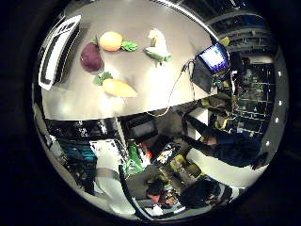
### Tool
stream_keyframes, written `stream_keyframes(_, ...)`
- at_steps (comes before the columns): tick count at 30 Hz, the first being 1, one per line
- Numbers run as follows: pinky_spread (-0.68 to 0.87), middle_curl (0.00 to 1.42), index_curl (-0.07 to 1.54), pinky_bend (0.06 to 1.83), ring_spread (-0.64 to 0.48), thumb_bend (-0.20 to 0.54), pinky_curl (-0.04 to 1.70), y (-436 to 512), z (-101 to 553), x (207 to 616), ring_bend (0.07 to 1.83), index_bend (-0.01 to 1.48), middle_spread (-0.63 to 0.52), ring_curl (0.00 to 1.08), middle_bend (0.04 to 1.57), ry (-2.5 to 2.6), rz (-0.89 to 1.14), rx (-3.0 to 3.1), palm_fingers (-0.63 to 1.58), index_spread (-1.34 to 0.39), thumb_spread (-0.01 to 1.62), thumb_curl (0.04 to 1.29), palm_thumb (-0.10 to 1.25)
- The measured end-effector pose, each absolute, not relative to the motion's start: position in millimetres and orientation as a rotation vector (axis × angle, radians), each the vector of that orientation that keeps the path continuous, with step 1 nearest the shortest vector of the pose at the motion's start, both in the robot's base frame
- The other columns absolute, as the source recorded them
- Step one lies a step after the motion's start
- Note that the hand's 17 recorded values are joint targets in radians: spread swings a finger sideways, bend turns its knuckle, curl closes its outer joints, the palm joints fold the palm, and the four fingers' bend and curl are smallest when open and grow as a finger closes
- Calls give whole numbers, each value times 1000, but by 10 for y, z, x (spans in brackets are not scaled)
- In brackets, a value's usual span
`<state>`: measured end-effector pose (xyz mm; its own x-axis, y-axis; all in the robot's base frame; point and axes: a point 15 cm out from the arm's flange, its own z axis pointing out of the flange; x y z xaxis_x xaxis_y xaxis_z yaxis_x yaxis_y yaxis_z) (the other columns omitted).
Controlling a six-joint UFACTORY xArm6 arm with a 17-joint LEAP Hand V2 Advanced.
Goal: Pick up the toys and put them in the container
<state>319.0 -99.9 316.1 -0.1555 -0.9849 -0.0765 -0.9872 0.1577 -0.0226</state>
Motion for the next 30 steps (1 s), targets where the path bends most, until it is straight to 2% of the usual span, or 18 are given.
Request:
stream_keyframes(14, 398, 315, 284, 304, 176, -25, 323, -1792, 2997, 3644, 230, 144, 41, 246, 206, 2396, 3, -1902, 183, -360, 1078, 340, 742)
stream_keyframes(23, 386, 333, 249, 348, 163, -26, 329, -2302, 2708, 4157, 270, 137, 49, 262, 236, 2441, -12, -1841, 138, -297, 1077, 321, 662)
stream_keyframes(30, 381, 336, 240, 370, 174, -27, 327, -2765, 2317, 4752, 304, 135, 80, 268, 249, 2489, -95, -1719, 142, -244, 1069, 313, 619)
